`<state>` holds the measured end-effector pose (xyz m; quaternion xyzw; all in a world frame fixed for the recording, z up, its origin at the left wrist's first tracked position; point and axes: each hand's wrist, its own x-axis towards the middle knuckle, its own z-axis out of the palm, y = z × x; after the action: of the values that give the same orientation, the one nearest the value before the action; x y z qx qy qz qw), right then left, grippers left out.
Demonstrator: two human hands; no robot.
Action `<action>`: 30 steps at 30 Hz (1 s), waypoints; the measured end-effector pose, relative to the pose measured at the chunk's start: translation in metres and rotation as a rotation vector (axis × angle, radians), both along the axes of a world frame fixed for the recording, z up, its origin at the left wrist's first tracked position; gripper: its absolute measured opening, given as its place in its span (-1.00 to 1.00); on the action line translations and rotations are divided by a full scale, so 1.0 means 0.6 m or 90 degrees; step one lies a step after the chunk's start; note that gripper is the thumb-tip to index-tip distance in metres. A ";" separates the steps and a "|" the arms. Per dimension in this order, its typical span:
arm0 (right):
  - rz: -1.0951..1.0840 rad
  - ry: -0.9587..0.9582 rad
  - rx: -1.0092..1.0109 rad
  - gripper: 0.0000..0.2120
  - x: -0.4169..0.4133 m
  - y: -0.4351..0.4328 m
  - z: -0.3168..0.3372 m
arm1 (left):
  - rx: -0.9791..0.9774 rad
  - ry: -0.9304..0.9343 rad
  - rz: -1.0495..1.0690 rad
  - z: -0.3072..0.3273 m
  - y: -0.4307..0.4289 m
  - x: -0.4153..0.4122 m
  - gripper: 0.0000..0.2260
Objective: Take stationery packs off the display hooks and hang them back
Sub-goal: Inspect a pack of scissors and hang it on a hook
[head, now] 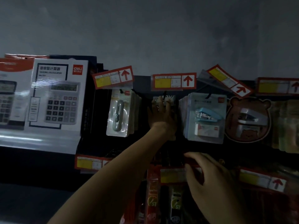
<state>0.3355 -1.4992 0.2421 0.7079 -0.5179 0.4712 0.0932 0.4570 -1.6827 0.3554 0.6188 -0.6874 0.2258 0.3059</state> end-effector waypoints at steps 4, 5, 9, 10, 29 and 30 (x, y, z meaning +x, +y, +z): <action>0.017 -0.001 0.004 -0.77 -0.004 -0.008 -0.008 | -0.012 0.016 0.004 -0.001 -0.030 -0.005 -0.23; 0.022 -0.005 0.005 -0.77 -0.006 -0.010 -0.009 | -0.015 0.013 0.006 -0.001 -0.037 -0.005 -0.26; 0.033 0.012 0.020 -0.77 -0.012 -0.017 -0.011 | -0.031 0.010 -0.016 0.003 -0.053 -0.003 -0.34; 0.031 0.014 0.013 -0.78 -0.012 -0.018 -0.011 | -0.032 0.012 -0.020 0.003 -0.057 -0.001 -0.35; -0.058 -0.015 -0.089 -0.82 -0.004 -0.022 -0.026 | -0.028 -0.025 -0.039 0.005 -0.068 0.018 -0.36; -0.063 -0.014 -0.088 -0.82 -0.002 -0.021 -0.027 | -0.023 -0.031 -0.031 0.005 -0.064 0.019 -0.36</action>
<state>0.3344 -1.5118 0.2262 0.6679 -0.5195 0.5084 0.1597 0.4686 -1.7212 0.3583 0.5904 -0.7054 0.2455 0.3060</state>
